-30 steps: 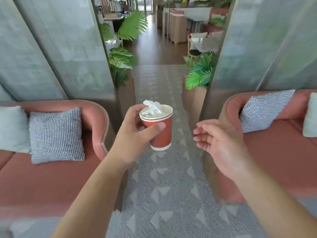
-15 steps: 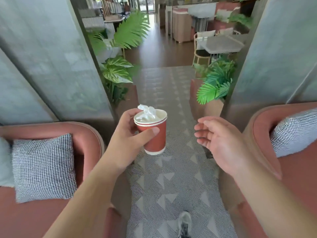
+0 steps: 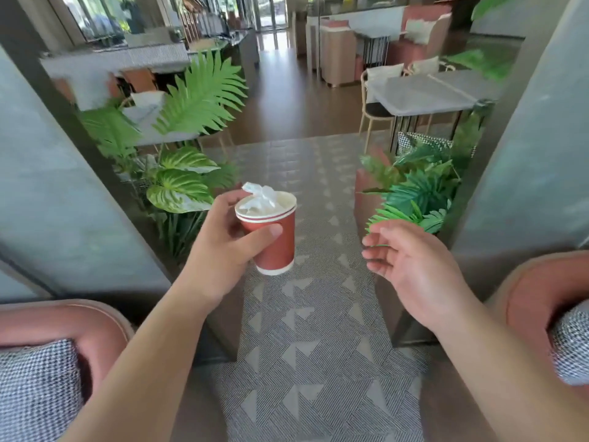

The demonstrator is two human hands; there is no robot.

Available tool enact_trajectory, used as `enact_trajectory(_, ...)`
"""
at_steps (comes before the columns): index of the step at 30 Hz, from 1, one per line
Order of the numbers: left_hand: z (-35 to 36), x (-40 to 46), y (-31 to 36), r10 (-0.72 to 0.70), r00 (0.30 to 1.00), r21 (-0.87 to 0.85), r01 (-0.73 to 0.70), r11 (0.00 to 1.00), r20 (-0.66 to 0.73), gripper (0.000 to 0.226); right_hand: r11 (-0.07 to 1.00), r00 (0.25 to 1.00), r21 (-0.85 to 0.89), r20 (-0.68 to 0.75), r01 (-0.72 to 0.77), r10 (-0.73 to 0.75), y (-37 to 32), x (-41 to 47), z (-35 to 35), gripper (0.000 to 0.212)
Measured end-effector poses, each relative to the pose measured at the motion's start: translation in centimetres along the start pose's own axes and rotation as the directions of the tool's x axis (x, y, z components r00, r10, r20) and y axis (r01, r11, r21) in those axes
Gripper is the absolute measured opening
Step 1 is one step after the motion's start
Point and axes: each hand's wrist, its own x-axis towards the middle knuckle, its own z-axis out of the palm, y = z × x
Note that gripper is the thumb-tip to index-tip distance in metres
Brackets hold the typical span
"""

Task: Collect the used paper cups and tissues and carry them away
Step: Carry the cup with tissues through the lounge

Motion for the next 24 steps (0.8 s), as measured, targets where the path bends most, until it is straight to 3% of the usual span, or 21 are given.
enact_trajectory(12,1.9,22.0,-8.9,-0.007,1.000,-0.033,0.008,0.999,0.026,0.051,0.998,0.998,-0.064,-0.055,0.001,-0.005,0.1,20.4,0.6,0.019)
enact_trajectory(16,2.0,32.4,-12.0,-0.009,0.998,-0.055,0.013,0.998,0.067,0.051,0.995,0.996,-0.098,-0.087,0.020,-0.029,-0.3,30.4,2.8,0.009)
enact_trajectory(20,1.7,43.0,-13.6,-0.005,0.996,-0.094,0.014,0.995,0.093,0.059,0.993,0.993,-0.111,-0.107,0.028,-0.040,-2.1,40.1,5.8,0.016)
enact_trajectory(24,3.1,50.6,-16.0,-0.035,0.989,-0.109,0.051,0.993,0.141,0.061,0.994,0.989,-0.094,-0.130,0.061,-0.073,-3.8,47.7,8.0,0.008)
